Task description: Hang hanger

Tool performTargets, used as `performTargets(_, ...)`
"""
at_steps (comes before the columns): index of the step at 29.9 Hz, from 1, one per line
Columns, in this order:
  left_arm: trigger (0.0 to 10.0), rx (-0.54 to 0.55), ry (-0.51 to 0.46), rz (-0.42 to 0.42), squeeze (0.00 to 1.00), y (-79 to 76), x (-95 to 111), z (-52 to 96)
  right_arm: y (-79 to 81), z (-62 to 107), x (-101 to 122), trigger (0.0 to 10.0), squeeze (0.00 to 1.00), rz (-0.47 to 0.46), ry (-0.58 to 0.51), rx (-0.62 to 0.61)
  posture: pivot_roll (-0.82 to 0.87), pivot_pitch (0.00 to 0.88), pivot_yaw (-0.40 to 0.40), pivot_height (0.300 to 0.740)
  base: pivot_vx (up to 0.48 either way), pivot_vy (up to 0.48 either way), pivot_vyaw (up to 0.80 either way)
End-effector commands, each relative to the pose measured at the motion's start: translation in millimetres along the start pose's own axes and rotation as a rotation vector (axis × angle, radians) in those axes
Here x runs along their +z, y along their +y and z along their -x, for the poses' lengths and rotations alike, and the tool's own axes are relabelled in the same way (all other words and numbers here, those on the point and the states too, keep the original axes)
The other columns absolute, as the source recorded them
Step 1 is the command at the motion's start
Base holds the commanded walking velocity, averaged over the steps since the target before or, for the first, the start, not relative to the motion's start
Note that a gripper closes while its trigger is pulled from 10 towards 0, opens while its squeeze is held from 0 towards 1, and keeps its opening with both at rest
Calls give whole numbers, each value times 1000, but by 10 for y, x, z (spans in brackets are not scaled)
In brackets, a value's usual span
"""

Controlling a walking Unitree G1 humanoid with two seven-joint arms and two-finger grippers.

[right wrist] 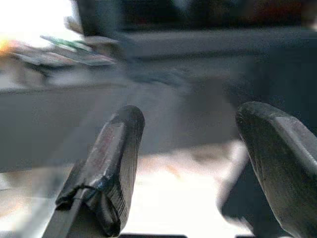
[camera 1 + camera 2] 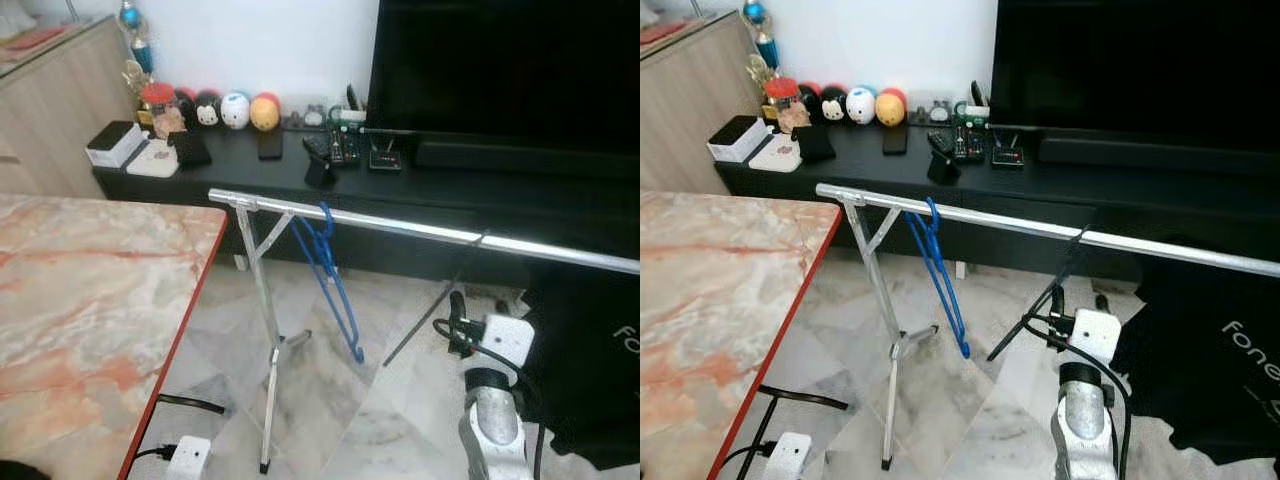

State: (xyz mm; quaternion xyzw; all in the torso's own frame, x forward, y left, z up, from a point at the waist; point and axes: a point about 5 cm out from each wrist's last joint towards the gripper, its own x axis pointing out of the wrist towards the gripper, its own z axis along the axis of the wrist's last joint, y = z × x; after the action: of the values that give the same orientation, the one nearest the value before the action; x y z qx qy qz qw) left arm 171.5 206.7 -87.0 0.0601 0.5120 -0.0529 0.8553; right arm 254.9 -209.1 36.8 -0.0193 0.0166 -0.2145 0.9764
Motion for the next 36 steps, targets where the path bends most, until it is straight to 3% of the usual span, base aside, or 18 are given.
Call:
performTargets(1,10000,3,14,-28,0,21,-24,6,-151,14,-108,10000,1000,8,84,-110,-33,0,9,740,0,0,0)
performTargets(3,10000,2,15,-29,0,19,-25,6,-213,37,-220,10000,996,3,162,-151,-35,0,9,740,0,0,0)
performTargets(4,10000,2,15,-29,0,19,-26,6,-221,51,-260,10000,765,-15,188,-157,-35,0,9,740,0,0,0)
performTargets(5,10000,2,15,-29,0,19,-26,6,-221,51,-260,10000,765,-15,188,-157,-35,0,9,740,0,0,0)
performTargets(6,10000,2,15,-31,0,19,-26,6,-209,73,-327,10000,0,-34,226,-147,-35,0,9,740,0,0,0)
performTargets(8,10000,4,15,-27,0,19,-28,6,-163,140,-493,10000,0,-38,335,-114,-31,0,8,740,0,0,0)
performTargets(9,10000,4,15,-27,0,19,-28,6,-163,140,-493,10000,0,-38,335,-114,-31,0,8,740,0,0,0)
performTargets(12,10000,6,16,-25,0,19,-34,6,-60,277,-776,10000,0,43,541,-7,-42,0,12,740,0,0,0)
performTargets(13,10000,6,16,-25,0,19,-34,6,-60,277,-776,10000,0,43,541,-7,-42,0,12,740,0,0,0)
performTargets(14,10000,8,19,-28,0,21,-35,6,-33,376,-920,10000,0,107,652,53,-46,0,15,740,0,0,0)
performTargets(16,10000,9,26,-43,0,20,-39,6,1,512,-1059,10000,0,166,748,169,-38,0,14,740,0,0,0)
performTargets(17,10000,9,26,-43,0,20,-39,6,1,512,-1059,10000,0,166,748,169,-38,0,14,740,0,0,0)
performTargets(20,10000,12,25,-36,0,19,-41,6,22,716,-1209,10000,0,219,873,317,-32,0,11,740,0,0,0)
performTargets(25,10000,11,27,-37,0,9,-49,5,-106,862,-1317,10000,0,352,960,354,-4,0,3,740,0,0,0)
performTargets(28,10000,13,29,-33,0,16,-59,7,-166,785,-1280,10000,0,240,923,255,-29,0,16,740,0,0,0)
performTargets(36,10000,5,35,-25,0,12,-77,9,-253,872,-1331,10000,0,246,954,260,-28,0,20,740,0,0,0)
